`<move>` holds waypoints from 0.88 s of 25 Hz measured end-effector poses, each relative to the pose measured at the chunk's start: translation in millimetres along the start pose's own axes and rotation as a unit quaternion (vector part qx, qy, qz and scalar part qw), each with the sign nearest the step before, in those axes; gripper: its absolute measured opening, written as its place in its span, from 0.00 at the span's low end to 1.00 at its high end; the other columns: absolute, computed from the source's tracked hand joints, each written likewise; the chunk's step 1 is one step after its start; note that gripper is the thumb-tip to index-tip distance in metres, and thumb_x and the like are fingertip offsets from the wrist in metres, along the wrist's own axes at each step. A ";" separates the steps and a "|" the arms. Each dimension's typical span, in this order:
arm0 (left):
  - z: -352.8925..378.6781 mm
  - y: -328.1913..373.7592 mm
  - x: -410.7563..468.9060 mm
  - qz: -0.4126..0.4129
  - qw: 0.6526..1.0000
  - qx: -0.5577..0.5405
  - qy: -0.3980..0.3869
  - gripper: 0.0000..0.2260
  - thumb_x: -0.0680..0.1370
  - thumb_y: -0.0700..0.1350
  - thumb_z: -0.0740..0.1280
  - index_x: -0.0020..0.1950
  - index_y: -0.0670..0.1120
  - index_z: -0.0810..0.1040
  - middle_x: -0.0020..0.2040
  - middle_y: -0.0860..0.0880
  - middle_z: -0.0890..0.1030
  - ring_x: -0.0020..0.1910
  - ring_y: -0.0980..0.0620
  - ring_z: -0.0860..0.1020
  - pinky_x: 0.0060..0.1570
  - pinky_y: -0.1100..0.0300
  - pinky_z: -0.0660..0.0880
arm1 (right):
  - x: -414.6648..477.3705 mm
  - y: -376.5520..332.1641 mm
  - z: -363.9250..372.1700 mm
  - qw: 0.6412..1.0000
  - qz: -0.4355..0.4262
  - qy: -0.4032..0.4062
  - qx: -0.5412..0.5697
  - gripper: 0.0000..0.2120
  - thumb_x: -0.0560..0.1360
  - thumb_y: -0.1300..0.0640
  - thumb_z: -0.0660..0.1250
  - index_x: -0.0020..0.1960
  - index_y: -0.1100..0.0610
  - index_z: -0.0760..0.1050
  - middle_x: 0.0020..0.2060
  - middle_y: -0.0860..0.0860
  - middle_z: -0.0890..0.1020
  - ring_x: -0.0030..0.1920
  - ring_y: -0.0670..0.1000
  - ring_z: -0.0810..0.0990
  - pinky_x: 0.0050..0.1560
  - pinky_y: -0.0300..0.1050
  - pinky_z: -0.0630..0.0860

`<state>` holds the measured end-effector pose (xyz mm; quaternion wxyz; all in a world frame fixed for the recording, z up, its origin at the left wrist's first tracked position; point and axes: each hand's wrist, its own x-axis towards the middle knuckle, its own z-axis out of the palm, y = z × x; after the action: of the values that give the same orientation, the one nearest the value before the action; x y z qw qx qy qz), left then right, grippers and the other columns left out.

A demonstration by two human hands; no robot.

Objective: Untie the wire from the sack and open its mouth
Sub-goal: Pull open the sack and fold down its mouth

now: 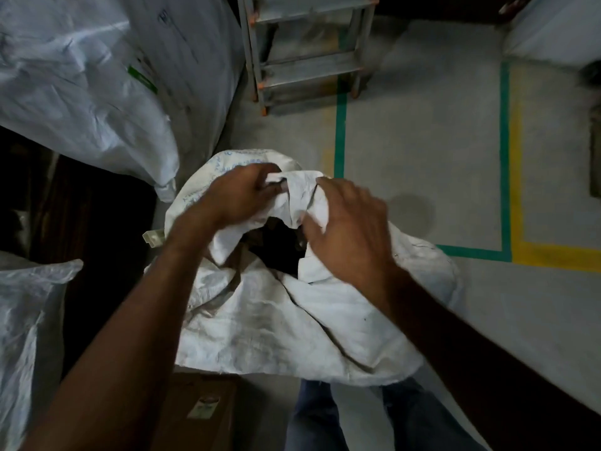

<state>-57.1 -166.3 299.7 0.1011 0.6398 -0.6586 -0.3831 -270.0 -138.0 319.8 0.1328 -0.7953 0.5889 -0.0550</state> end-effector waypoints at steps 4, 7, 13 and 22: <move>-41.4 9.8 15.3 -0.041 0.979 -0.154 -0.128 0.12 0.81 0.51 0.70 0.44 0.44 0.82 0.34 0.55 0.82 0.31 0.60 0.77 0.36 0.62 0.74 | -1.0 -5.4 31.1 0.998 0.035 -0.050 -0.033 0.48 0.68 0.35 0.75 0.79 0.54 0.59 0.71 0.54 0.73 0.70 0.57 0.72 0.70 0.65 0.62; -43.7 -0.5 15.6 -0.055 0.957 -0.229 -0.171 0.15 0.77 0.53 0.73 0.53 0.41 0.84 0.49 0.45 0.87 0.46 0.47 0.84 0.52 0.50 0.78 | 27.2 2.4 32.5 0.997 0.071 -0.029 -0.027 0.35 0.69 0.38 0.76 0.69 0.53 0.71 0.60 0.53 0.78 0.62 0.58 0.77 0.62 0.59 0.70; -14.6 -21.2 9.2 0.008 0.994 -0.083 0.071 0.24 0.74 0.62 0.73 0.66 0.53 0.77 0.58 0.50 0.82 0.54 0.53 0.80 0.55 0.52 0.77 | 48.9 30.7 12.8 0.941 0.129 -0.166 0.264 0.11 0.79 0.52 0.69 0.38 0.50 0.73 0.36 0.47 0.78 0.40 0.52 0.78 0.40 0.46 0.69; 89.7 -15.6 -19.9 0.137 0.915 0.297 0.238 0.42 0.75 0.71 0.66 0.81 0.48 0.62 0.79 0.43 0.66 0.77 0.42 0.67 0.71 0.28 0.60 | 52.6 60.5 7.8 0.731 0.381 -0.313 0.473 0.11 0.73 0.61 0.64 0.33 0.57 0.78 0.28 0.54 0.80 0.29 0.54 0.78 0.35 0.44 0.72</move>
<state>-97.8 -112.6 235.4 0.1121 0.6161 -0.7795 0.0113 -308.1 -203.2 292.1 0.6781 -0.3112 0.6656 -0.0196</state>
